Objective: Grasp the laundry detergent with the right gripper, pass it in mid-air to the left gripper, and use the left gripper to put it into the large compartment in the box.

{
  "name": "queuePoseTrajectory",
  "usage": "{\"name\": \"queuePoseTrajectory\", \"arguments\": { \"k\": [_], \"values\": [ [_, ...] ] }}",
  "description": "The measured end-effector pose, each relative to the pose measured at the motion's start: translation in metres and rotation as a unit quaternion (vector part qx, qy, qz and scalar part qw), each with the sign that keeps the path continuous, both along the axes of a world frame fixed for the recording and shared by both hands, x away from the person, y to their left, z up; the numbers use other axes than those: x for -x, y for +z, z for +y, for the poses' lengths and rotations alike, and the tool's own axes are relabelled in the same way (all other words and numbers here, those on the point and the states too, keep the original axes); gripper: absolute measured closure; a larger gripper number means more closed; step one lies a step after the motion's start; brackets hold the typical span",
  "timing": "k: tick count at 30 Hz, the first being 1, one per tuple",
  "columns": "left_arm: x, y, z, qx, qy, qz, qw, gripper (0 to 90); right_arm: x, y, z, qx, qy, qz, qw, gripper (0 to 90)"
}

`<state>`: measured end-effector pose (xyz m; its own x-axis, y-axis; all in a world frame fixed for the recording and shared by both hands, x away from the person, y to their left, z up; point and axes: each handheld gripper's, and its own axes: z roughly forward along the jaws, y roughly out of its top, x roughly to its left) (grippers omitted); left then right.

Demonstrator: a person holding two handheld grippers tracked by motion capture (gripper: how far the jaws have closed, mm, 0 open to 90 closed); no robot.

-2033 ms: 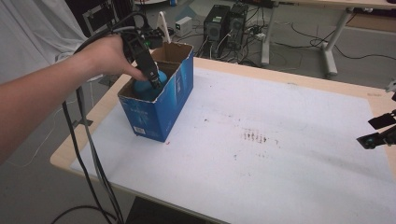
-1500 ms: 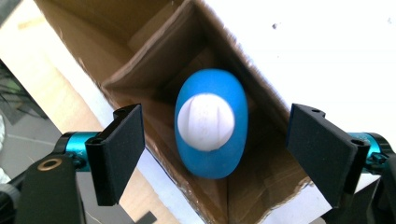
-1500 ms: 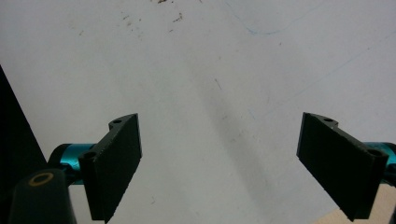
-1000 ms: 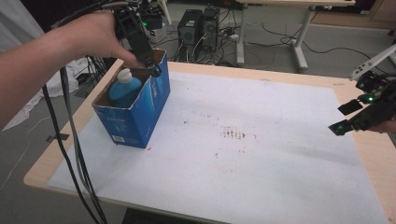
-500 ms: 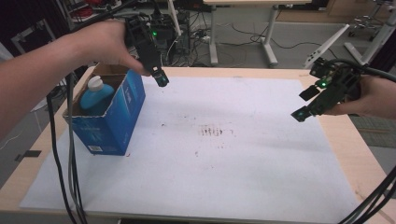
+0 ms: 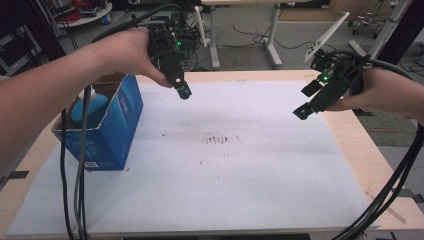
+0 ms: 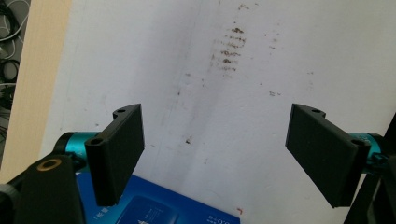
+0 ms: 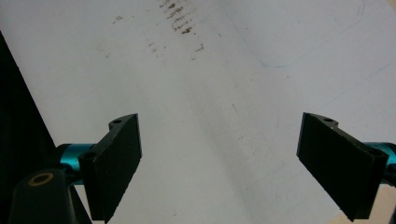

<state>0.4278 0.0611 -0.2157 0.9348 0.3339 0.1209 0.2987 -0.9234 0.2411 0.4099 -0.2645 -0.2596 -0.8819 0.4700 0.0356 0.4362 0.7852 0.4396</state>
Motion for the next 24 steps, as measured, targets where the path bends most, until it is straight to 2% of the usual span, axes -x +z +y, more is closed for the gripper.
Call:
{"name": "queuePoseTrajectory", "arguments": {
  "k": [24],
  "values": [
    [0.0044,-0.0051,0.0055,-0.001,0.004,0.007,1.0,19.7,-0.0057,-0.0003,0.0068,-0.002,0.013,0.002,0.9999,13.2]
  ]
}}
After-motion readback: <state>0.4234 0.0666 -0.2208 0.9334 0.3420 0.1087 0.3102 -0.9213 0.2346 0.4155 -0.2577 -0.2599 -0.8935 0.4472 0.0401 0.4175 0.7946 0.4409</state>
